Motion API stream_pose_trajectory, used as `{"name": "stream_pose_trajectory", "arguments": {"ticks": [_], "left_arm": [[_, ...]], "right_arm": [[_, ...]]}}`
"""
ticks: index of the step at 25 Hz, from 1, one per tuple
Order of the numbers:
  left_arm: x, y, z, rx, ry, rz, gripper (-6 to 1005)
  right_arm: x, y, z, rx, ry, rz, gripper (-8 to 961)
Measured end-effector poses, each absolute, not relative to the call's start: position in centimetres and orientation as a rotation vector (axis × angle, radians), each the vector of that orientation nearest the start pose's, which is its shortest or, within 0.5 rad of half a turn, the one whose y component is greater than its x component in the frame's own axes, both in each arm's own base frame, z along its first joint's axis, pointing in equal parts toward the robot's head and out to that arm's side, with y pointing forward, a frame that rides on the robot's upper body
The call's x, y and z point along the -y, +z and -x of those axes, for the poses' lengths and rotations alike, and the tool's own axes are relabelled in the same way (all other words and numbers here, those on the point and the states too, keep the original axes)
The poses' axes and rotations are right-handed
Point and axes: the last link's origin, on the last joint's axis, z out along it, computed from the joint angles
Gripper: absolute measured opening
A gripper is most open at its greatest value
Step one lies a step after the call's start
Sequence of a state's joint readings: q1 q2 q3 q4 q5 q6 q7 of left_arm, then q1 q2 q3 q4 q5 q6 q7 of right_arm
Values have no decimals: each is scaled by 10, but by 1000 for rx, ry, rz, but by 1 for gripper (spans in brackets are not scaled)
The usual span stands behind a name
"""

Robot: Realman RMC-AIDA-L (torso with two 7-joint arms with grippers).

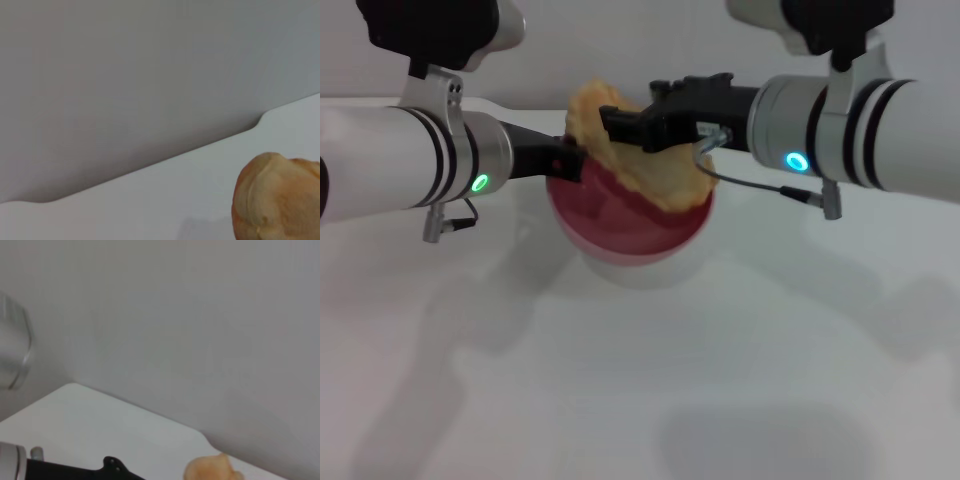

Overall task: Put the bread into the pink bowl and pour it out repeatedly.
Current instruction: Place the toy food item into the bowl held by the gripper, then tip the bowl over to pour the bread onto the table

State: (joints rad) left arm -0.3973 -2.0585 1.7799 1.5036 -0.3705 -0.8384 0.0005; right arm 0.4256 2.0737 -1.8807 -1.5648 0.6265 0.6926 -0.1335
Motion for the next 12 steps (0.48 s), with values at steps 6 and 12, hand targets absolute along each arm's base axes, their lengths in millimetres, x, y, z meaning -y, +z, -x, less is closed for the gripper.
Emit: {"name": "stream_pose_trajectory", "arguments": {"ticks": [6,12], "left_arm": [[-383,-15,169,872,-68,2099,49],[-394,-5,179,824,-84,2052,49]], "right_arm": [[-348,-31,-76,-746,445,2337,607],[-341,10,-91,-771,474,2191,701]]}}
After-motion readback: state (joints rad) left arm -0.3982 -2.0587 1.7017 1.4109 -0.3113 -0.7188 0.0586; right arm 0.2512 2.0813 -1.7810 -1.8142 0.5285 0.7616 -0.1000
